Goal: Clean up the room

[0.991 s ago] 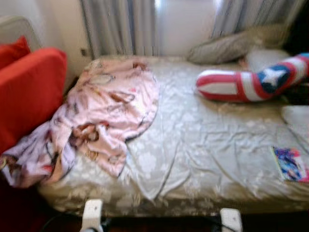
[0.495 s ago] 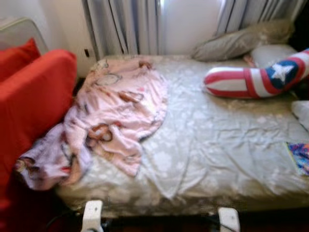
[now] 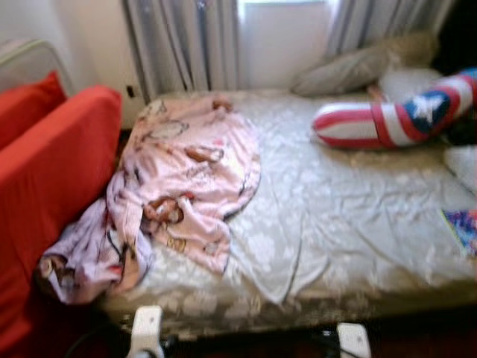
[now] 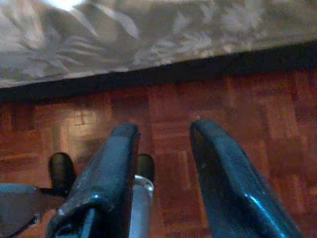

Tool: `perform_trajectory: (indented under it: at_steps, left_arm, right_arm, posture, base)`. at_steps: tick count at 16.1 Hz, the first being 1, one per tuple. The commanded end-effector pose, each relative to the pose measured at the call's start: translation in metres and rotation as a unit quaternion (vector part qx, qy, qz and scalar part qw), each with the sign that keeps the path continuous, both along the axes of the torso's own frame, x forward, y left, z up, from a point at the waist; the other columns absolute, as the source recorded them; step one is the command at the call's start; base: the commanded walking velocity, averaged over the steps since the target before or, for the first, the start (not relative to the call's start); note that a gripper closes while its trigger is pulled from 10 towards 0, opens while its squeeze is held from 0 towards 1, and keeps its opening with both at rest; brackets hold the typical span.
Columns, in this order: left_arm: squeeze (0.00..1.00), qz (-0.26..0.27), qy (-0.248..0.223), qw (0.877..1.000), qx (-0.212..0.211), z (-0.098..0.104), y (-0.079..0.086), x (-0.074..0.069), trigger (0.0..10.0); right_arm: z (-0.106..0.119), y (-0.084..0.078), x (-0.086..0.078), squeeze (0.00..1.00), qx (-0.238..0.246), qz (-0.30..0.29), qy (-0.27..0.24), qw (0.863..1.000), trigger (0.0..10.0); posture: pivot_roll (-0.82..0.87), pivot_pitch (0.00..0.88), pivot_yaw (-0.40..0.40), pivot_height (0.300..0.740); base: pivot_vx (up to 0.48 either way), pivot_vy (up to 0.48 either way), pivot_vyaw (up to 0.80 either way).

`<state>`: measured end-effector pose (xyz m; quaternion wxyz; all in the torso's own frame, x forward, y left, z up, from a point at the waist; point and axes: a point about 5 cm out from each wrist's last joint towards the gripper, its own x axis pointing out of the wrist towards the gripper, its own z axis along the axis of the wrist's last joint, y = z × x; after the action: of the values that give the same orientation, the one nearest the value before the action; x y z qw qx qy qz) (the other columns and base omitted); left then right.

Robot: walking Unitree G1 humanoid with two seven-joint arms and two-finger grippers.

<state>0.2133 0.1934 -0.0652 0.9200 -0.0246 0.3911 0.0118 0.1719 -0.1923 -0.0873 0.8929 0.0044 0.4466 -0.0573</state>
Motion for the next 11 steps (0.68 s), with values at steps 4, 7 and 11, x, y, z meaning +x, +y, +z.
perform_trajectory:
  at_steps: [4, 7, 11]
  left_arm:
    - [0.0, 0.006, 0.015, 1.0, 0.006, -0.0033, 0.0056, -0.0064, 10.0]
    - [0.0, 0.007, 0.014, 1.0, 0.006, -0.003, 0.0061, -0.0061, 10.0]
    - [0.0, 0.007, 0.013, 1.0, 0.006, -0.0026, 0.0064, -0.0054, 10.0]
  right_arm:
    - [-0.0011, 0.0024, -0.0016, 0.0, 0.004, -0.003, 0.003, 1.0, 10.0]
    - [-0.0011, 0.0019, -0.0018, 0.0, 0.004, -0.003, 0.002, 1.0, 10.0]
    - [-0.0007, 0.0019, -0.001, 0.0, 0.004, -0.003, 0.001, 1.0, 10.0]
  posture:
    - [-0.03, 0.028, 0.011, 0.74]
    - [-0.04, 0.032, 0.011, 0.74]
    - [-0.04, 0.033, 0.01, 0.74]
  base:
    - [0.0, 0.314, 0.0]
    - [0.0, 0.314, 0.0]
    - [0.0, 0.311, 0.0]
